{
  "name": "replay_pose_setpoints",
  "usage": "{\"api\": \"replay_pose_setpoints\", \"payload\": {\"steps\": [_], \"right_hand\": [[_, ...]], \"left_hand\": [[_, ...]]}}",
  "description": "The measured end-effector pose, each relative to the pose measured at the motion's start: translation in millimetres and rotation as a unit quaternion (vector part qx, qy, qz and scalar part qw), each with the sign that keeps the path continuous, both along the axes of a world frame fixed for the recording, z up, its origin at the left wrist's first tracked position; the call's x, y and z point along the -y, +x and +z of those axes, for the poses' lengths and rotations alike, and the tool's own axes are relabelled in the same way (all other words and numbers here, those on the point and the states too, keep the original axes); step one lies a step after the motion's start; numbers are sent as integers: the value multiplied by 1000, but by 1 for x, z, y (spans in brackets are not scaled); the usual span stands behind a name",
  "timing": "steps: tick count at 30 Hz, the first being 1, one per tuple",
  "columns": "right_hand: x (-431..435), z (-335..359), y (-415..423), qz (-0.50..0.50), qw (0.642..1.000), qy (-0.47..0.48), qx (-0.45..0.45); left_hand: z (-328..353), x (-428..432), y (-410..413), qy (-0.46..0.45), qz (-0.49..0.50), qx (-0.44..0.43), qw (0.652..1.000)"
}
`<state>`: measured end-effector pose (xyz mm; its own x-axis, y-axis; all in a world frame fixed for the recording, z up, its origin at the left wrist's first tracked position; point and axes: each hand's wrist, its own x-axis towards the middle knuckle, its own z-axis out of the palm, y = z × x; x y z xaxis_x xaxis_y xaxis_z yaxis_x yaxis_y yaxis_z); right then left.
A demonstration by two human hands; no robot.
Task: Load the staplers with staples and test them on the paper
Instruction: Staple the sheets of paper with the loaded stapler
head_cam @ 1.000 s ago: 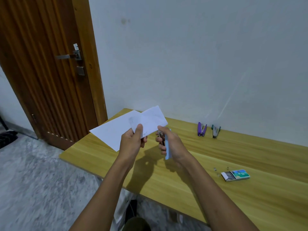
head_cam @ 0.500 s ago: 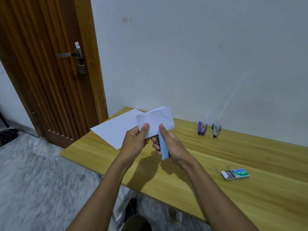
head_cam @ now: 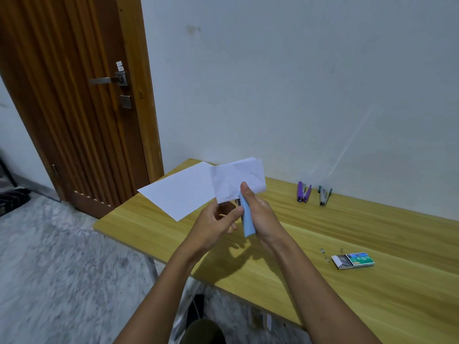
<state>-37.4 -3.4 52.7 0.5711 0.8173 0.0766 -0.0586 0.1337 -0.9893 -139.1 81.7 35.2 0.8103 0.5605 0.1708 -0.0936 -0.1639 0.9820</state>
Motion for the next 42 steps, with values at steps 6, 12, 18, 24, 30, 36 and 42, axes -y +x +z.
{"api": "replay_pose_setpoints", "payload": {"steps": [6,12,18,24,30,36,42], "right_hand": [[3,-2,4,-2,1000,-20,-21],[2,2,2,-1,999,-16,-37],[-1,0,-1,-26,998,-19,-50],[-7,-6,-1,-62,996,-40,-42],[-6,-4,4,-40,997,-56,-35],[-5,-10,8,29,994,-60,-87],[6,-24,25,4,984,-111,-136]], "left_hand": [[1,6,4,-38,20,9,999],[4,8,3,-53,16,31,998],[2,3,1,-20,11,25,999],[-2,0,2,-3,2,9,1000],[6,-6,1,-78,14,-2,997],[7,-20,8,-80,118,12,990],[-12,-48,22,-72,235,-76,966]]}}
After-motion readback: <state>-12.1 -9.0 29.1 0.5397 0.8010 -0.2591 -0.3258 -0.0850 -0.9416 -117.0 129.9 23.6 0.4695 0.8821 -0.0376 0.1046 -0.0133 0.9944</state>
